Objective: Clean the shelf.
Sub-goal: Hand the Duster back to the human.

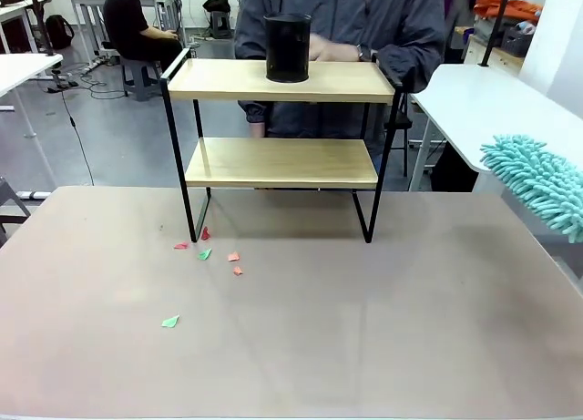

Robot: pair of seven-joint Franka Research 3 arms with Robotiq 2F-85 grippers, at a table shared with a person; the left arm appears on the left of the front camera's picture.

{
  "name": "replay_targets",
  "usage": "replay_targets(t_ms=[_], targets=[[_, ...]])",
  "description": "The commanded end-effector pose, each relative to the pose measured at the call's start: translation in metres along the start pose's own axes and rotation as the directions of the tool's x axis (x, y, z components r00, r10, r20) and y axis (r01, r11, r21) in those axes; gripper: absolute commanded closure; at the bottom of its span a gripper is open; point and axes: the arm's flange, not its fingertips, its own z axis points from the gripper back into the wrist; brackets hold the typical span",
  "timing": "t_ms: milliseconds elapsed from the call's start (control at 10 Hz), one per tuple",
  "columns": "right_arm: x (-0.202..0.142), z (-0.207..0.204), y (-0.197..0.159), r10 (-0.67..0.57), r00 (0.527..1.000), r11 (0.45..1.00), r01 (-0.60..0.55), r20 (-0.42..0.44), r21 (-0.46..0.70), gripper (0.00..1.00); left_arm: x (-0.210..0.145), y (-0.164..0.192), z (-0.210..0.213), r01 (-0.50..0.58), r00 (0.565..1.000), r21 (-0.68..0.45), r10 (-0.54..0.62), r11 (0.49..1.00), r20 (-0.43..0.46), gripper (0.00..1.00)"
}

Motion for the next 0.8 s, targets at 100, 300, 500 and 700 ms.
replay_targets(t_ms=[100,300,500,700], targets=[[-0.002,0.002,-0.001,0.021,1.0,1.0,-0.021,-0.001,0.009,0.88,0.001,0.0,-0.001,0.021,1.0,-0.02,-0.02,1.0,0.02,0.0],[0.0,0.0,0.0,0.0,1.0,1.0,0.0,0.0,0.0,0.88,0.0,0.0,0.0,0.0,1.0,0.0,0.0,1.0,0.0,0.0],[0.001,0.019,0.037,0.13,0.991,0.986,-0.132,0.021,0.102,0.88,0.032,-0.049,0.004,0.108,0.994,-0.19,-0.105,0.976,0.022,0.0],[-0.002,0.011,0.112,0.337,0.94,0.929,-0.323,-0.058,0.179,0.88,0.061,-0.123,-0.01,0.222,0.966,-0.373,-0.255,0.901,-0.041,0.0]])
